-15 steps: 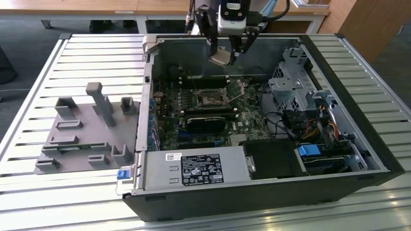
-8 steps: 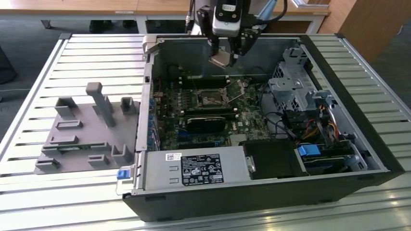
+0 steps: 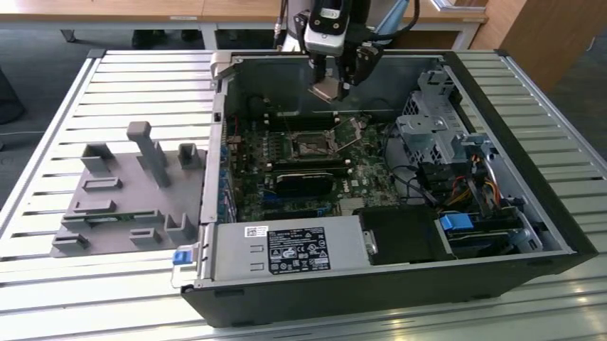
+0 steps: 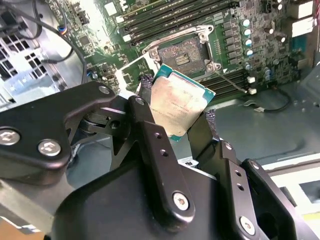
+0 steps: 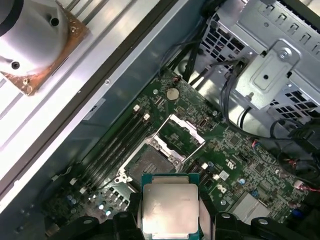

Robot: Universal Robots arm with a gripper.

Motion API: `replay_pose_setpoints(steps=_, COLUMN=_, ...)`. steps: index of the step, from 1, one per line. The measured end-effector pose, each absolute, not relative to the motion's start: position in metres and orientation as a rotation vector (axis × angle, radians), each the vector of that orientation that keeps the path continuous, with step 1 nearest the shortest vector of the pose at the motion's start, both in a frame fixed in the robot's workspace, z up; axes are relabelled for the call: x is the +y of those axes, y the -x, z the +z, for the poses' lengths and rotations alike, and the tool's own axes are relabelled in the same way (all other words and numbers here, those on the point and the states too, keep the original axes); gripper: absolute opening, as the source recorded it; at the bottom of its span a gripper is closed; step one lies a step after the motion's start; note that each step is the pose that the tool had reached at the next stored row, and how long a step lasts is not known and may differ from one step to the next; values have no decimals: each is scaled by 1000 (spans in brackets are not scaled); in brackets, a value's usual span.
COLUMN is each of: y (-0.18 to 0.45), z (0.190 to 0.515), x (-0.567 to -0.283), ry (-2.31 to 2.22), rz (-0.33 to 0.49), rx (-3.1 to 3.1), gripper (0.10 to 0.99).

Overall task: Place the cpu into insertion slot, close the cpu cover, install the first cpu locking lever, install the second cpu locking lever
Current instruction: 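Place the cpu into insertion slot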

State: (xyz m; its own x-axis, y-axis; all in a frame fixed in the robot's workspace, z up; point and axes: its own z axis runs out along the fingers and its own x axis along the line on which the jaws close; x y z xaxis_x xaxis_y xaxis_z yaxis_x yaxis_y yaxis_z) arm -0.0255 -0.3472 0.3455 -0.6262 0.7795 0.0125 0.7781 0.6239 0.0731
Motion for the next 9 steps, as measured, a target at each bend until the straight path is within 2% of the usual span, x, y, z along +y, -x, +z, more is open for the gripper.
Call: replay_pose_setpoints(steps=9, y=26, z=342, x=-347, ry=-1481, rz=109, rx=2741, gripper=537)
